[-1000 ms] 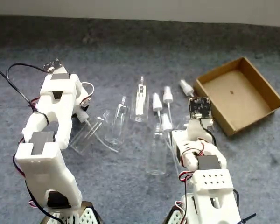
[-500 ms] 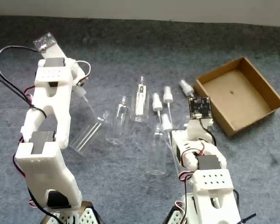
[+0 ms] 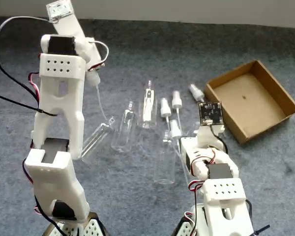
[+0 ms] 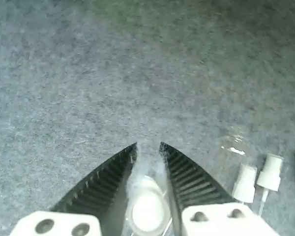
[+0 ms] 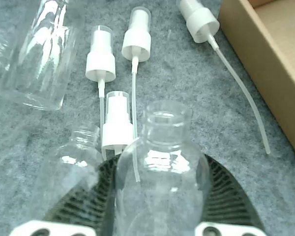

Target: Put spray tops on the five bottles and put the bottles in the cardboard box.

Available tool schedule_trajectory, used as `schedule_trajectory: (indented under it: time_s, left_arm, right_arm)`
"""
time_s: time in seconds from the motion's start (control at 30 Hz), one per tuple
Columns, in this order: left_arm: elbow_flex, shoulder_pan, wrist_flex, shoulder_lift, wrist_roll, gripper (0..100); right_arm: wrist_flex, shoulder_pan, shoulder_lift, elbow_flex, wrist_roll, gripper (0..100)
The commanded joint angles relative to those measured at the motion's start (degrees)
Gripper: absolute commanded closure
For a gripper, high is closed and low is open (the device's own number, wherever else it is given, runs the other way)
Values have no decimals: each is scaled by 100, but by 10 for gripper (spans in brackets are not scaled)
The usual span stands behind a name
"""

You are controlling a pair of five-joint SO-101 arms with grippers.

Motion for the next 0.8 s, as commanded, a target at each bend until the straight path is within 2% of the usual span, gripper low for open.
schedule_trajectory:
  time_s: [0.0, 0.27, 0.47, 0.53, 0.63, 0.77]
  left_arm:
    - [-664, 409, 378, -57, -264, 970]
    - [-66, 277, 510, 92, -273, 966]
    - [-31, 92, -343, 541, -360, 965]
    - [-40, 110, -826, 752, -1029, 965]
    - [-40, 110, -1582, 1130, -2673, 965]
    - [-40, 136, -1978, 1552, -4237, 965]
  right_arm:
    - [-145, -57, -136, -75, -9, 850]
    - [-145, -57, -136, -75, -9, 850]
    - [-145, -57, -136, -75, -9, 850]
    - [-145, -57, -136, -75, -9, 850]
    - [-145, -57, -136, -75, -9, 850]
    - [-145, -57, -136, -75, -9, 850]
